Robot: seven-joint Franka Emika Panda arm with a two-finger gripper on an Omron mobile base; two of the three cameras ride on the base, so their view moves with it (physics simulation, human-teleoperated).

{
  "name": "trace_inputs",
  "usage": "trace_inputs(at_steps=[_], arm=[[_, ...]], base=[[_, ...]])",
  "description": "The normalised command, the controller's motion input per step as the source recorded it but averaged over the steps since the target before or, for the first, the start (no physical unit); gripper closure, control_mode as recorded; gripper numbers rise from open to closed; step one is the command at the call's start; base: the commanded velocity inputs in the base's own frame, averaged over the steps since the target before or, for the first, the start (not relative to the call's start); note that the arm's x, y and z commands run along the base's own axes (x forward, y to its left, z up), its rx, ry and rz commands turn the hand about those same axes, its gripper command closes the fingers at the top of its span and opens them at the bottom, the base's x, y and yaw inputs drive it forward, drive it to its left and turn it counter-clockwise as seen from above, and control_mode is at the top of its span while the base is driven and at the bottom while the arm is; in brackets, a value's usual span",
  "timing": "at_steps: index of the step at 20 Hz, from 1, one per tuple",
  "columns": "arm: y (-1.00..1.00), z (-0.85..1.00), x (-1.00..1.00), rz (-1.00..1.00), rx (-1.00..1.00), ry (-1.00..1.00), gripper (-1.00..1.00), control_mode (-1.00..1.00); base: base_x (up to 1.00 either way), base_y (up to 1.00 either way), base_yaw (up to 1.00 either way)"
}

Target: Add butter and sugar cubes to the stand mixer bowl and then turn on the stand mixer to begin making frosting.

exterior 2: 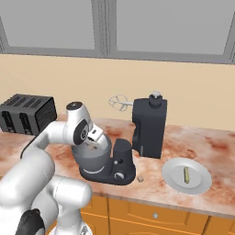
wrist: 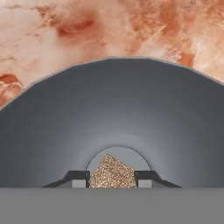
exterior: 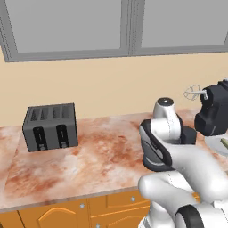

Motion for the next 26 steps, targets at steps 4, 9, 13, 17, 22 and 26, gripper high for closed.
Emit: trace_inputs(at_steps=[4, 9, 13, 17, 22, 26], arm=[[-0.01, -0.34, 0.09, 0.0, 0.0, 0.0, -1.0, -1.0], [-0.05, -0.27, 0.03, 0.0, 0.0, 0.0, -1.0, -1.0], [-0.09, -0.16, 0.0, 0.0, 0.0, 0.0, -1.0, -1.0], [0.0, 0.3, -0.39, 0.0, 0.0, -0.08, -1.0, -1.0], [0.0, 0.99, -0.92, 0.0, 0.02, -0.12, -1.0, -1.0], [-0.19, 0.67, -0.99, 0.0, 0.0, -0.01, -1.0, -1.0]], base=[[0.0, 0.0, 0.0], [0.0, 0.0, 0.0], [0.0, 0.0, 0.0], [0.0, 0.0, 0.0], [0.0, 0.0, 0.0], [0.0, 0.0, 0.0]])
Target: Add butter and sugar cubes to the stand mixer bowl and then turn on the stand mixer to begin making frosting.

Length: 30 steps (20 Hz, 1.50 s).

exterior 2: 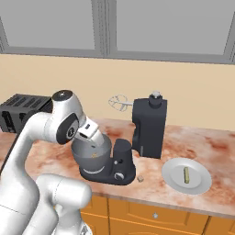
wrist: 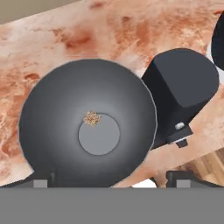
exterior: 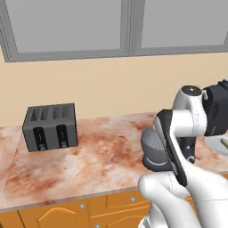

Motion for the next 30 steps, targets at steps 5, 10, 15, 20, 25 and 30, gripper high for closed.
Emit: trace_inputs(at_steps=[5, 10, 15, 20, 25, 30], arm=[[-0.54, 0.21, -1.0, 0.0, 0.0, 0.02, -1.0, -1.0], [-0.91, 0.04, -0.71, 0.04, 0.03, 0.04, -1.0, -1.0], [-1.0, 0.0, -0.39, 0.23, 0.21, 0.0, -1.0, -1.0], [-1.0, 0.0, -0.17, 0.19, 0.4, 0.0, -1.0, -1.0], [-1.0, 0.0, -0.01, 0.11, 0.12, -0.04, -1.0, -1.0], [-0.96, 0.0, 0.14, 0.04, 0.0, -0.04, -1.0, -1.0]], base=[[0.0, 0.0, 0.0], [0.0, 0.0, 0.0], [0.0, 0.0, 0.0], [0.0, 0.0, 0.0], [0.0, 0.0, 0.0], [0.0, 0.0, 0.0]])
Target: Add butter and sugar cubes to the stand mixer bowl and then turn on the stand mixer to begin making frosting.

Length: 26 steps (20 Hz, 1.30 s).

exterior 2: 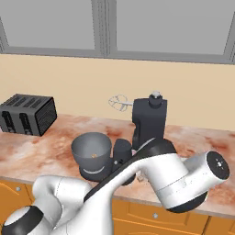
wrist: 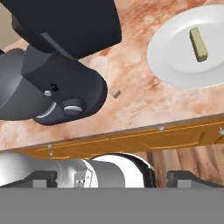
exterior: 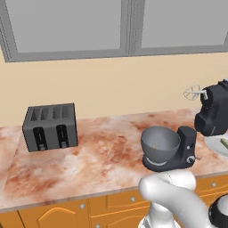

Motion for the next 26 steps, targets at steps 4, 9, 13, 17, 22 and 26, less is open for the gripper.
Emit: trace_inputs(at_steps=[4, 9, 13, 17, 22, 26], arm=[[-0.63, -0.05, 0.12, 0.04, 0.0, -0.1, -1.0, -1.0], [-0.18, -0.26, 0.1, 0.08, 0.0, -0.16, -1.0, -1.0], [0.0, -0.12, 0.18, 0.03, 0.0, -0.11, -1.0, -1.0], [0.08, 0.0, 0.33, 0.0, -0.04, -0.01, -1.0, -1.0], [0.21, -0.02, 0.36, 0.0, -0.12, 0.0, -1.0, -1.0], [0.08, -0.23, 0.43, -0.02, -0.16, 0.0, -1.0, -1.0]], base=[[0.0, 0.0, 0.0], [0.0, 0.0, 0.0], [0.0, 0.0, 0.0], [0.0, 0.0, 0.0], [0.0, 0.0, 0.0], [0.0, 0.0, 0.0]])
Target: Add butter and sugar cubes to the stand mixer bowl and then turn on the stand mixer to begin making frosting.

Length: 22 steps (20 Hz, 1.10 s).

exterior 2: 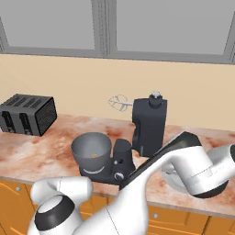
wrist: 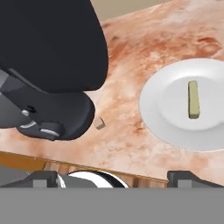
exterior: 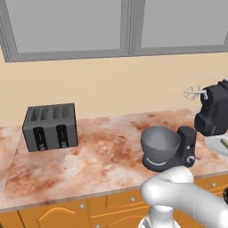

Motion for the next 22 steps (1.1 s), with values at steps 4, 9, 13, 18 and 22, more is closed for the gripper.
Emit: trace_inputs(at_steps=[4, 9, 13, 18, 22], arm=[[0.0, -0.43, 0.33, 0.0, -0.17, 0.0, -1.0, -1.0], [0.0, -0.46, 0.24, 0.0, -0.15, 0.0, -1.0, -1.0], [-0.04, -0.13, 0.26, 0.0, -0.07, 0.0, -1.0, -1.0], [-0.21, 0.0, 0.44, 0.0, 0.0, 0.08, -1.0, -1.0], [-0.37, -0.06, 0.38, 0.0, 0.0, 0.16, -1.0, -1.0]], base=[[0.0, 0.0, 0.0], [0.0, 0.0, 0.0], [0.0, 0.0, 0.0], [0.0, 0.0, 0.0], [0.0, 0.0, 0.0]])
